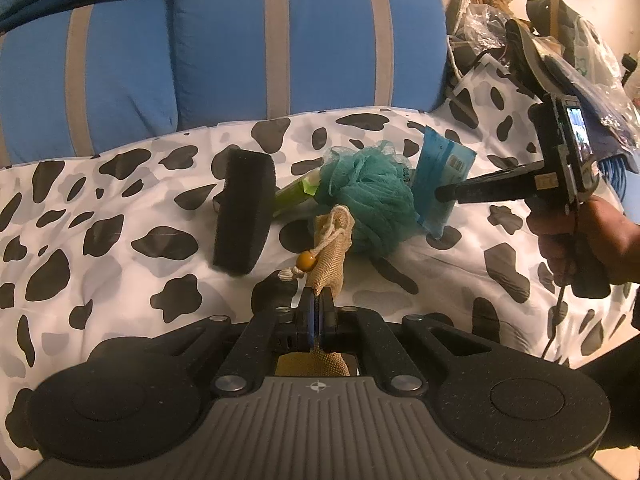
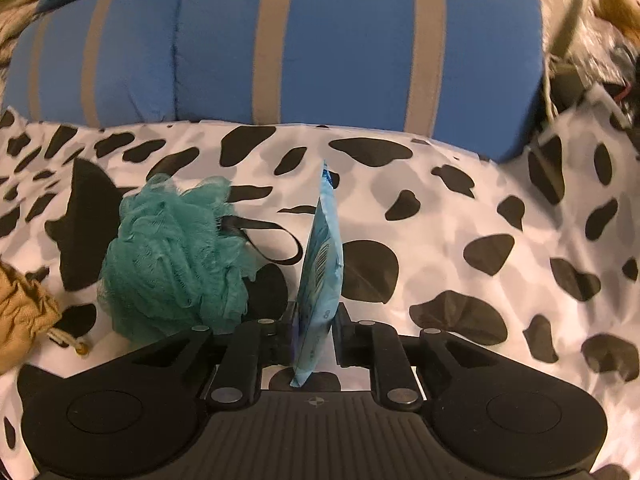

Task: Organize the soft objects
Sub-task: 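Carry the pouch and wipes packet toward the cardboard box with both grippers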

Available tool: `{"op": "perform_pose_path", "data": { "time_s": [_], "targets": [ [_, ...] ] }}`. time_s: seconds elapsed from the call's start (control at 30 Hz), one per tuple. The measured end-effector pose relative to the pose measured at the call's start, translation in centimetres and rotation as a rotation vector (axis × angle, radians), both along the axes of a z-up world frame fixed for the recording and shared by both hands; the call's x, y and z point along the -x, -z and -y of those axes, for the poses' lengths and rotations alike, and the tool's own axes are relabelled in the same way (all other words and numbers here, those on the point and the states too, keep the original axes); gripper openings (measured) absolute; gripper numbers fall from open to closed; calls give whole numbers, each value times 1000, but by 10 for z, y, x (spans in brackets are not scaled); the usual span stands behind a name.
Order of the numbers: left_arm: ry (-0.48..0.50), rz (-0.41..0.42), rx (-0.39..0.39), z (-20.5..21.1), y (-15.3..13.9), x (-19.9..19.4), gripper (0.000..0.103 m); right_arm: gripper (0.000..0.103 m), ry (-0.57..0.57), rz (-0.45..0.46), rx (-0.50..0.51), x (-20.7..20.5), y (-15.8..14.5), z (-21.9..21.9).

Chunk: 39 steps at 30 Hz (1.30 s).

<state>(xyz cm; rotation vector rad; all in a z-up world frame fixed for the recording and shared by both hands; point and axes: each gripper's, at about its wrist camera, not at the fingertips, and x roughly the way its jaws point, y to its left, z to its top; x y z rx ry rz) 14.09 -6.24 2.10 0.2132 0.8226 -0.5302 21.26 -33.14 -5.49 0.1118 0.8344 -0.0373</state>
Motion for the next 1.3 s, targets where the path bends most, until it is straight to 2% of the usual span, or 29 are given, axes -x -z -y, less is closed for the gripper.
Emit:
{"op": "perform_pose_path", "data": {
  "time_s": [0.07,0.23,0.63,0.97,1.3],
  "targets": [
    [3,1,6,0,-1,1,2,15,29,4,-21,1,-2,3],
    [2,8,14,-2,-3,4,2,14,58,39,18,9,-20,4],
    [5,49,66,-10,-16,17,2,14,48,136,-24,68,-70,-2],
    [-20,67,115,-20,-23,45,2,14,-25,143,-90,122,-87,-25],
    [-6,54,125,-24,-23,90,2,14,-93,133,-147,170,-98,-52]
  ]
}}
